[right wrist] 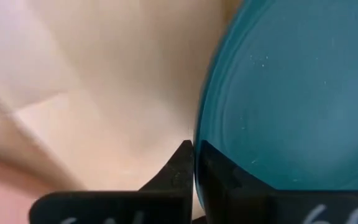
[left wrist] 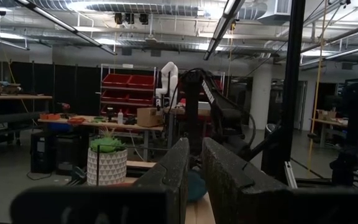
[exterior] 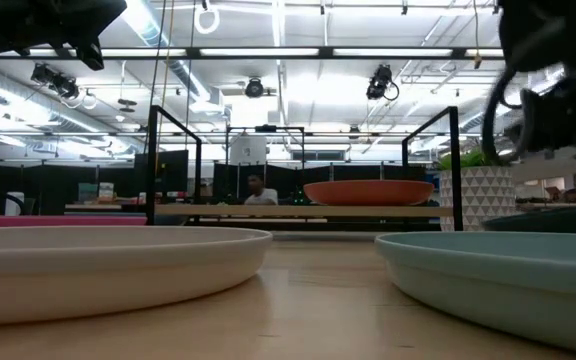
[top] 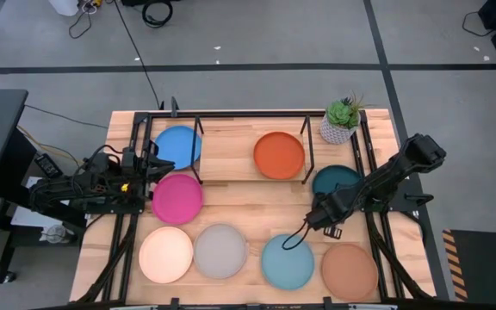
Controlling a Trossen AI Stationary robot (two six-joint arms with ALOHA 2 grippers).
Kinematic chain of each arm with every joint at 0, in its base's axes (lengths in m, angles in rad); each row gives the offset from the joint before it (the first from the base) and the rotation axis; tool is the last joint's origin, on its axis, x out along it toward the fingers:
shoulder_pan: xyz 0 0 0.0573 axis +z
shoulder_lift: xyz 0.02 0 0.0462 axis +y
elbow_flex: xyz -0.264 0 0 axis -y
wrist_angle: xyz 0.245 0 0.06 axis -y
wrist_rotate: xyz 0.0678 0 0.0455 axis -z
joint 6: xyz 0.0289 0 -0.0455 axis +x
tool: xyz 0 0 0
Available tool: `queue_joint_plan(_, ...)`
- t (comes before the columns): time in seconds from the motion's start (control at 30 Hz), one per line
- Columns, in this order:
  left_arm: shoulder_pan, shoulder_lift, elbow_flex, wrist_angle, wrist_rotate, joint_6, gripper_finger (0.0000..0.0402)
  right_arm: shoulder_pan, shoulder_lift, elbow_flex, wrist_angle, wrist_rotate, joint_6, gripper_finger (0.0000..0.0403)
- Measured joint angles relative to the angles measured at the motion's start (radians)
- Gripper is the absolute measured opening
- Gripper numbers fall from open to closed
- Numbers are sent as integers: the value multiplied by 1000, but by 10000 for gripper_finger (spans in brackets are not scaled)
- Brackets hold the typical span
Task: Place and stack plates onto a shelf
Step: Stack the dark green plate on top of the orange plate on the shelf
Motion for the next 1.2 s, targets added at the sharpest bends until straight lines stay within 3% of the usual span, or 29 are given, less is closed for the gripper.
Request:
queue_joint_plan(0.33, 0, 0, 0, 0, 0, -1, 52, 3, 0, 209, 13, -62, 1, 16)
queue_joint_plan(0.57, 0, 0, 0, 0, 0, -1, 52, 20, 0, 321, 21, -77, -91, 16)
queue_joint_plan(0.83, 0, 0, 0, 0, 0, -1, 52, 18, 0, 441, 85, 26, -269, 16)
queue_joint_plan(1.03, 0, 0, 0, 10, 0, 16, 52, -53, 6, 495, 141, 195, -391, 16)
queue_joint_plan(1.2, 0, 0, 0, 12, 0, 17, 52, -120, 20, 521, 184, 199, -502, 16)
